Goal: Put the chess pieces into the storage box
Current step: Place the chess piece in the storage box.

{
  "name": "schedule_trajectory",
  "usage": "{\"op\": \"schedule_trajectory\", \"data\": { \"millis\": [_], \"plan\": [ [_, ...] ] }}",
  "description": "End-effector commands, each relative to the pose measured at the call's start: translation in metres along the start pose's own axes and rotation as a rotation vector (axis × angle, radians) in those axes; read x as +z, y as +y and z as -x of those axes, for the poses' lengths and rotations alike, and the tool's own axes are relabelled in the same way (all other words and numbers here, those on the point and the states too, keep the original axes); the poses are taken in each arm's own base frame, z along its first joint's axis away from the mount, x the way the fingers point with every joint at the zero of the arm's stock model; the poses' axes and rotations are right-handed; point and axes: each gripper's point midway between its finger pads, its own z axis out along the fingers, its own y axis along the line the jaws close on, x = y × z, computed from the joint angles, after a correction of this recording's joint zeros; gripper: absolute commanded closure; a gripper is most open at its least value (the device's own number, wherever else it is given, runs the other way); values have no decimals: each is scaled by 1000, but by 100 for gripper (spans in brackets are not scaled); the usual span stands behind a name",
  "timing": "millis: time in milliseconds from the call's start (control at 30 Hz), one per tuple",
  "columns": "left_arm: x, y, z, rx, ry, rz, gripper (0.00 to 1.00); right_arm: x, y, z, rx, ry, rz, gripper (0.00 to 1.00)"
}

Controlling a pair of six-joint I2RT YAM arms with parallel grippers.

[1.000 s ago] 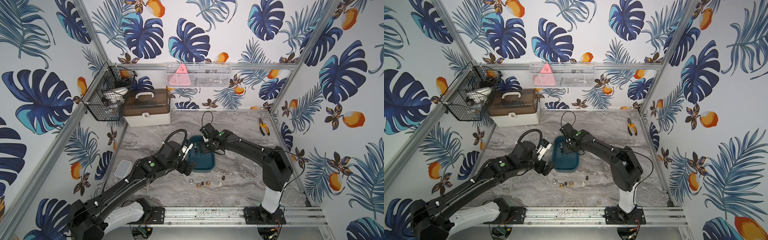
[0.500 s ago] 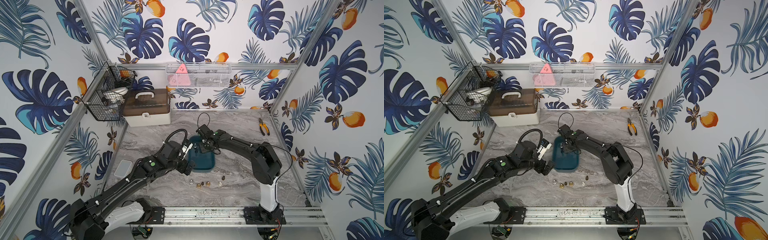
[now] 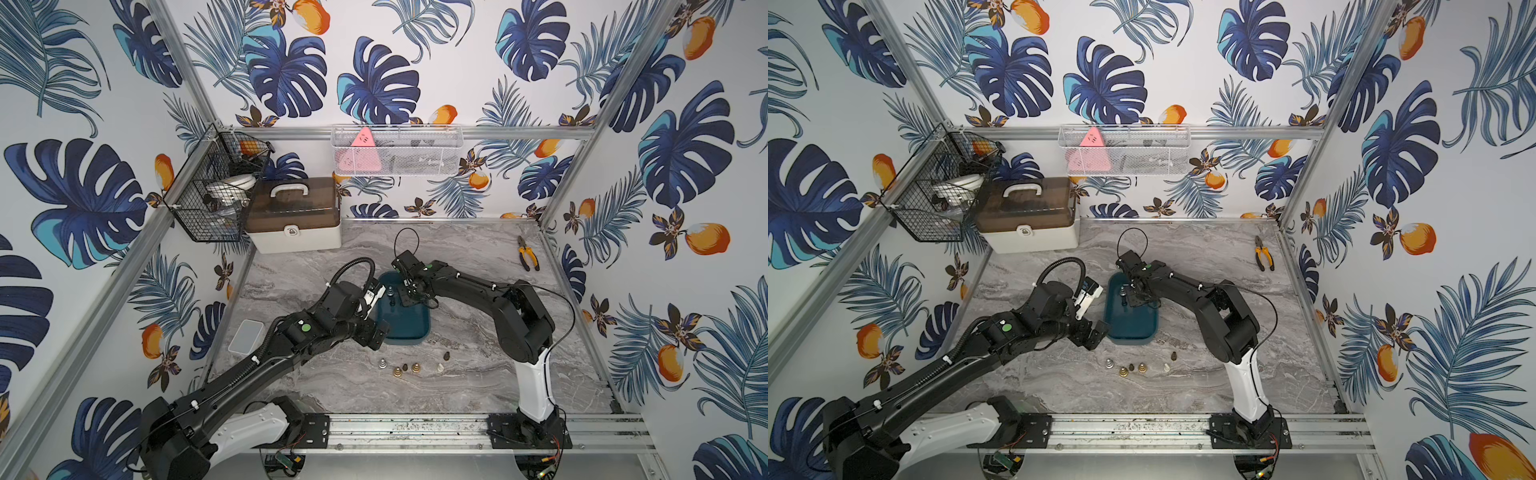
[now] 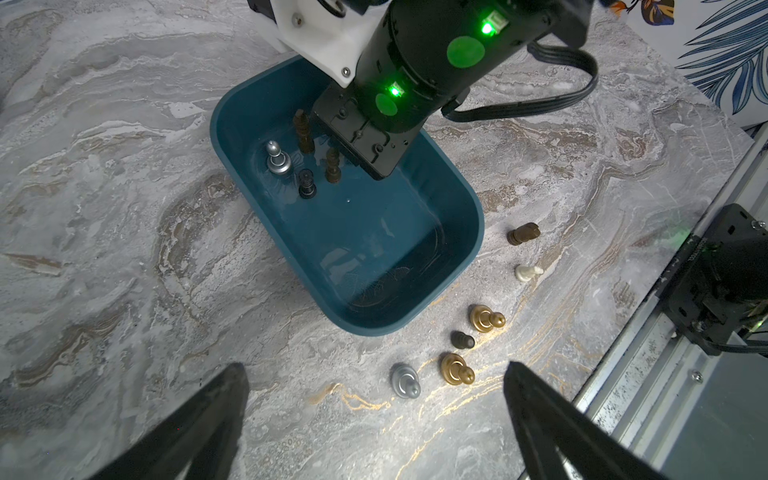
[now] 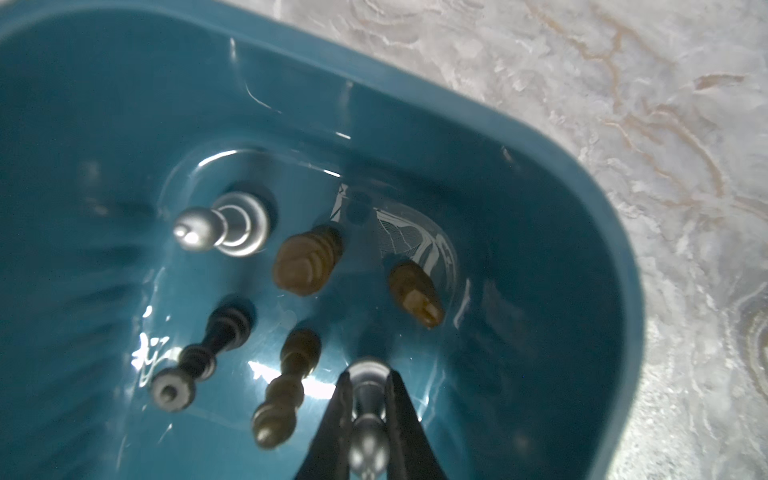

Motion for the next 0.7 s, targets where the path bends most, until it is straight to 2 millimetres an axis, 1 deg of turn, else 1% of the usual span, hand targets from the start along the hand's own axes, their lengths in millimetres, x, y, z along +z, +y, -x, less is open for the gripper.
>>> {"op": "schedule_trajectory", "data": {
  "millis": [0,333,467,667],
  "plan": [
    [-1,1,5,4,-15,5,1,0,1,4,-3,-16,2,84],
    [-1,0,4,5,-11,0,2,7,-2,0,12,-8,-1,83],
    [-1,1,3,6,-10,7,2,8,-4,0,17,-12,-4,81],
    [0,1,4,7,-5,8,2,12,-6,1,25,-18,-6,80]
  ]
}}
